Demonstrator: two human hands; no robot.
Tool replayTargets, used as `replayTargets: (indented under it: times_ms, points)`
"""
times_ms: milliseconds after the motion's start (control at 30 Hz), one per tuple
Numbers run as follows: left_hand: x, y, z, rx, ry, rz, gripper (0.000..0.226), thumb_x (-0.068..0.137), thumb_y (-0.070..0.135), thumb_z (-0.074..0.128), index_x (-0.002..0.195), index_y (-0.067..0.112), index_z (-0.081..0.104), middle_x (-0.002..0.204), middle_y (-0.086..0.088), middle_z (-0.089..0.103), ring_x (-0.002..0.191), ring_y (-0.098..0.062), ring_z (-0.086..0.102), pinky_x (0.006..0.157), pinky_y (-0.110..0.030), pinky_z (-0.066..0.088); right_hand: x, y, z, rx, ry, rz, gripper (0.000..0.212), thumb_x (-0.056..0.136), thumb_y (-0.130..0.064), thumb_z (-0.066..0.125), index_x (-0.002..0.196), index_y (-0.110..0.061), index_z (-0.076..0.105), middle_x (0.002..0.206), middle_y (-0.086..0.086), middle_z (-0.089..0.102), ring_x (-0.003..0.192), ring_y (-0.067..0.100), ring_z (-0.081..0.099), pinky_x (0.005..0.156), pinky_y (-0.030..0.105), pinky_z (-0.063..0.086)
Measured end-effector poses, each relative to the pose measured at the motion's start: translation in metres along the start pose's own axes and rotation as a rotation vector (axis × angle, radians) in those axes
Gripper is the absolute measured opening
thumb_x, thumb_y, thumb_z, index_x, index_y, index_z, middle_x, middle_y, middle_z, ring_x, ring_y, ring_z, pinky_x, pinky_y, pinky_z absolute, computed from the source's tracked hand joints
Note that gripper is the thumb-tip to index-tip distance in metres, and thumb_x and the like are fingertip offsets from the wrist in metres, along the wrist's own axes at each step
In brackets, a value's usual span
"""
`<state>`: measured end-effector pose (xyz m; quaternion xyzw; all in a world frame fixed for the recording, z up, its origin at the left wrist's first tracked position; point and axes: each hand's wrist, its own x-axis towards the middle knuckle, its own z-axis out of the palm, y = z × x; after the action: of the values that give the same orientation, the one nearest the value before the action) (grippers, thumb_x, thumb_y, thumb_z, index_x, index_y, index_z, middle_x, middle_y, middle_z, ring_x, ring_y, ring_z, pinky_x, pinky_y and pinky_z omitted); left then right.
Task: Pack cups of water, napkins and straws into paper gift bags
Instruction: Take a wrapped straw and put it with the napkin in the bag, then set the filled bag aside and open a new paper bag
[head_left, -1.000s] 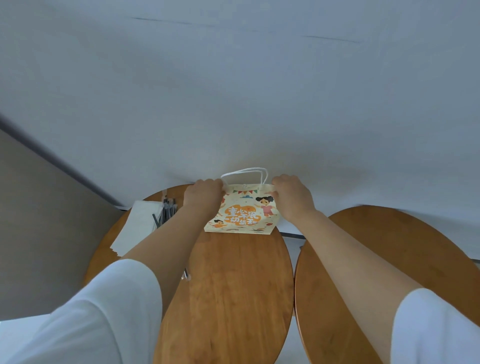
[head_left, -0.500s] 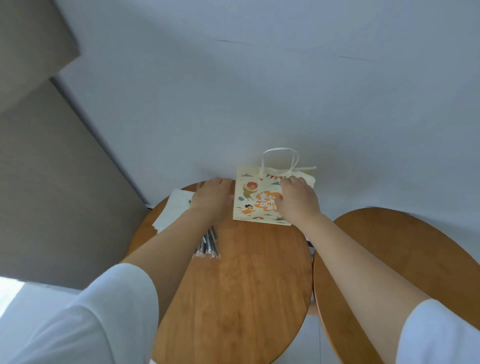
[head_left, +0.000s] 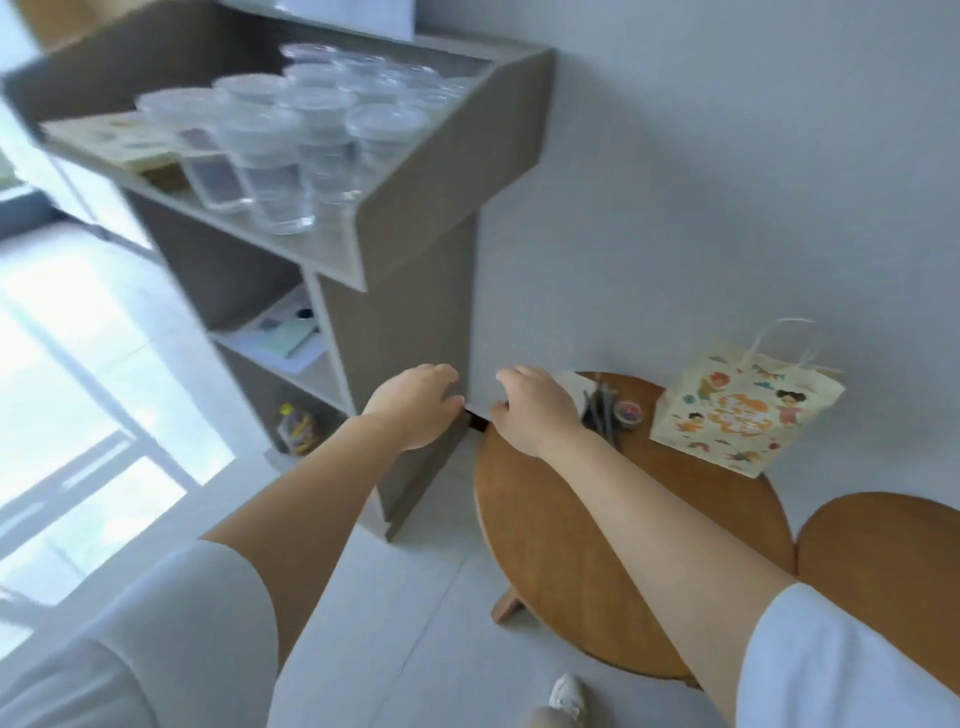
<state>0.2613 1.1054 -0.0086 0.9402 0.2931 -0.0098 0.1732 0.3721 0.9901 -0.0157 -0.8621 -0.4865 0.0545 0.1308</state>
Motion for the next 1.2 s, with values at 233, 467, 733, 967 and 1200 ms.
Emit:
replayTargets:
  times_ms: [233,467,733,967,1200]
  points:
    - [-0.062,-0.124,-0.062,-0.067,0.183,-0.244,0.038,0.098,0.029,0.042,0.132,0.016,0.049,0.129,-0.005,0.057,0.115,-0.025,0.053,0.094,-0.035,0.044,0.039,-0.143,0.012,0.077,0.045,-0.22,0.034,0.092,-0.018,0.044,0.122,-0.004,0.052,0.123,0.011,0.053,0.116,0.027,0.043,0.091,0.036,0.04]
    - [-0.073,-0.215,-0.116,-0.091,0.309,-0.347,0.037,0.097,0.029,0.046,0.132,0.019,0.049,0.129,-0.002,0.056,0.113,-0.022,0.055,0.092,-0.031,0.046,0.104,-0.255,0.015,0.165,0.075,-0.399,0.032,0.092,-0.015,0.044,0.119,-0.001,0.053,0.119,0.014,0.055,0.111,0.028,0.046,0.088,0.038,0.042]
    - [-0.016,-0.318,-0.186,-0.082,0.409,-0.361,0.037,0.097,0.027,0.048,0.132,0.017,0.05,0.126,-0.002,0.058,0.111,-0.02,0.056,0.086,-0.025,0.042,0.231,-0.347,0.025,0.26,0.185,-0.444,0.033,0.093,-0.017,0.046,0.121,0.0,0.051,0.117,0.015,0.054,0.109,0.028,0.047,0.09,0.034,0.04]
    - [0.054,-0.389,-0.234,-0.081,0.365,-0.332,0.039,0.096,0.026,0.049,0.134,0.017,0.049,0.129,-0.002,0.056,0.113,-0.021,0.056,0.095,-0.033,0.049,0.341,-0.391,0.025,0.191,0.242,-0.359,0.04,0.097,-0.022,0.042,0.132,-0.001,0.043,0.132,0.015,0.045,0.122,0.026,0.039,0.094,0.031,0.038]
    - [0.101,-0.432,-0.245,-0.112,0.285,-0.25,0.038,0.096,0.026,0.05,0.133,0.019,0.049,0.129,-0.002,0.057,0.112,-0.022,0.057,0.093,-0.037,0.051,0.393,-0.407,0.036,0.019,0.134,-0.208,0.043,0.097,-0.032,0.038,0.13,-0.004,0.042,0.131,0.012,0.048,0.12,0.027,0.042,0.098,0.036,0.036]
